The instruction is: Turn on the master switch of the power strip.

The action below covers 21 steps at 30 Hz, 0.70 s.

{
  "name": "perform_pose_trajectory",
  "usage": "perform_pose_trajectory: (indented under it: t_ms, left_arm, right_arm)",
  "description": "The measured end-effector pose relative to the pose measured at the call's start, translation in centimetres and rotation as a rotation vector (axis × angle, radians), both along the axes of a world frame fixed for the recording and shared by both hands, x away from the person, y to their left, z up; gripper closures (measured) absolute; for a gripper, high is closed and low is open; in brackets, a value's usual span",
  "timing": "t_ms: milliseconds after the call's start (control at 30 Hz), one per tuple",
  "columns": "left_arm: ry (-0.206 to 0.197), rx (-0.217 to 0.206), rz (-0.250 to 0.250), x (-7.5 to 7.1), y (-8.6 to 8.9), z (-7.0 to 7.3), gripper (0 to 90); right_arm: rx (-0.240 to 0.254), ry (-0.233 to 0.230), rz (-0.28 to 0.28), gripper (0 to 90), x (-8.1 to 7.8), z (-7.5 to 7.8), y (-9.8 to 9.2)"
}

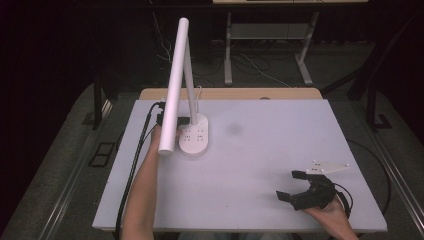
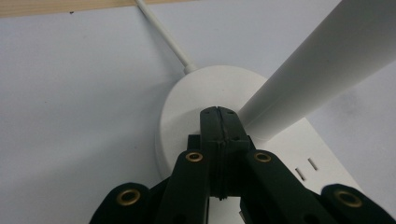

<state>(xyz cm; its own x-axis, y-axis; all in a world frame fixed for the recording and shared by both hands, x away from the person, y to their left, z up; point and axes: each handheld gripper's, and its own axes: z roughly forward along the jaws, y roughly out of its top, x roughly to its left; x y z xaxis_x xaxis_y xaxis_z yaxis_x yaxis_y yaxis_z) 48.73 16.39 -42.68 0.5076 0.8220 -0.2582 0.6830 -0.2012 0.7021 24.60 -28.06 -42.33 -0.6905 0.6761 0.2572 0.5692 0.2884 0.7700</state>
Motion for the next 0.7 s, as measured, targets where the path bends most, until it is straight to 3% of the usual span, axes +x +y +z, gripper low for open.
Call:
perform_pose_trajectory:
  t_ms: [300,467,633,700]
  left_arm:
    - [0.001,-0.038,0.007,0.0,0.3,0.1,90.0]
    - [-0.032,0.024,0.007,-0.2,0.6,0.4,89.9]
    - [-0.053,-0.005,0.015,-0.5,1.2,1.2,89.8]
    - [-0.057,0.001,0.01,-0.7,1.4,1.5,89.8]
  right_arm:
    - [-0.001,-0.008,-0.006,0.0,0.0,0.0,-0.2]
    - [0.001,-0.006,-0.008,0.0,0.0,0.0,-0.1]
    - [-0.001,-0.007,-0.005,0.0,0.1,0.0,-0.1]
    - [0.0,-0.008,-0.005,0.0,0.1,0.0,-0.2]
